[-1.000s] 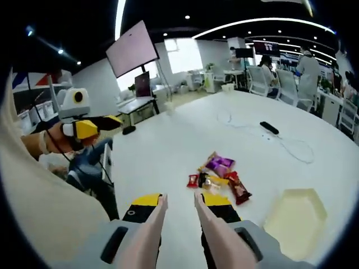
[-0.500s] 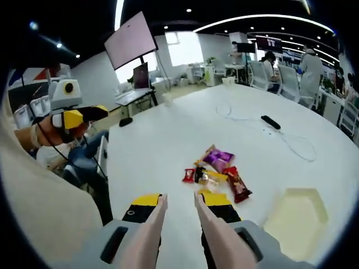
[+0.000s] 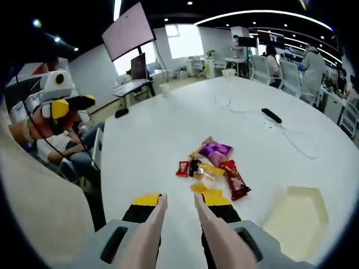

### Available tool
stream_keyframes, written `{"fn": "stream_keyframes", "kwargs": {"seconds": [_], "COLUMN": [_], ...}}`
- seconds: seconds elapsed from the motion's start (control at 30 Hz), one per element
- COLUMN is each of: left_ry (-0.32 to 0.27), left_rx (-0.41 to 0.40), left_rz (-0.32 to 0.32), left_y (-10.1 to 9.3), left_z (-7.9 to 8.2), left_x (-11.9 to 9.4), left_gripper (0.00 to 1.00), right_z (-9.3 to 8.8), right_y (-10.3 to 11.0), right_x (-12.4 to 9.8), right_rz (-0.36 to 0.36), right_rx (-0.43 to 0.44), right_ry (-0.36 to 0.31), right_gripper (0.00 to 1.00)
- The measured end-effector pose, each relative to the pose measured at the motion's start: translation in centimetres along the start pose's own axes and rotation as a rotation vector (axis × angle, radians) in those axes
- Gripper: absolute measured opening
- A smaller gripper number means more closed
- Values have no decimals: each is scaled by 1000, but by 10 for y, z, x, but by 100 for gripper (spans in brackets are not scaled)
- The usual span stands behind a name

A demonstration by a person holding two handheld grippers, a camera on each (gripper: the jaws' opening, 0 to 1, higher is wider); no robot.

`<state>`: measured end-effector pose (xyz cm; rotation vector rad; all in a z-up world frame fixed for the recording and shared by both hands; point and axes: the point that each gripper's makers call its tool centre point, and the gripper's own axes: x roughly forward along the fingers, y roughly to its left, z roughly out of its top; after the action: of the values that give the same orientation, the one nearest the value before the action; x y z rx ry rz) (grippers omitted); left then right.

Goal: Place the target food into the container with the food tongs after gripping and lifting it, then release it inside without dropping or visibly crushing the food.

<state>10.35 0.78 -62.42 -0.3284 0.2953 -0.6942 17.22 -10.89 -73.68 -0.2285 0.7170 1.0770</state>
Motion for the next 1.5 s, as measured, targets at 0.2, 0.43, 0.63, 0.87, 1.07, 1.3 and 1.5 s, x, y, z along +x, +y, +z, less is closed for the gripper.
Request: {"fn": "stream_keyframes", "kwargs": {"seconds": [0.2,0.43,0.63,0.87,1.07,1.3,1.5], "left_ry": [1,2,3,6,7,8,14], "left_rx": [-10,-23,-31,-38,-43,-53,-60], "left_rz": [9,18,27,29,32,40,45], "left_y": [1,3,6,7,8,9,9], "left_z": [-3,-7,-8,-9,-9,-12,-15], "left_x": [0,1,2,4,6,5,5], "left_gripper": [27,26,26,26,26,26,26], "right_z": [-2,-10,-13,-16,-21,-23,-28], "right_y": [2,-2,-6,-10,-15,-15,-20], "right_x": [5,12,15,19,23,26,29], "right_rz": [2,1,1,-1,-1,-2,-5], "right_rx": [5,14,17,18,22,20,23], "right_ry": [18,39,50,64,76,90,101], "right_gripper": [26,26,26,26,26,26,26]}}
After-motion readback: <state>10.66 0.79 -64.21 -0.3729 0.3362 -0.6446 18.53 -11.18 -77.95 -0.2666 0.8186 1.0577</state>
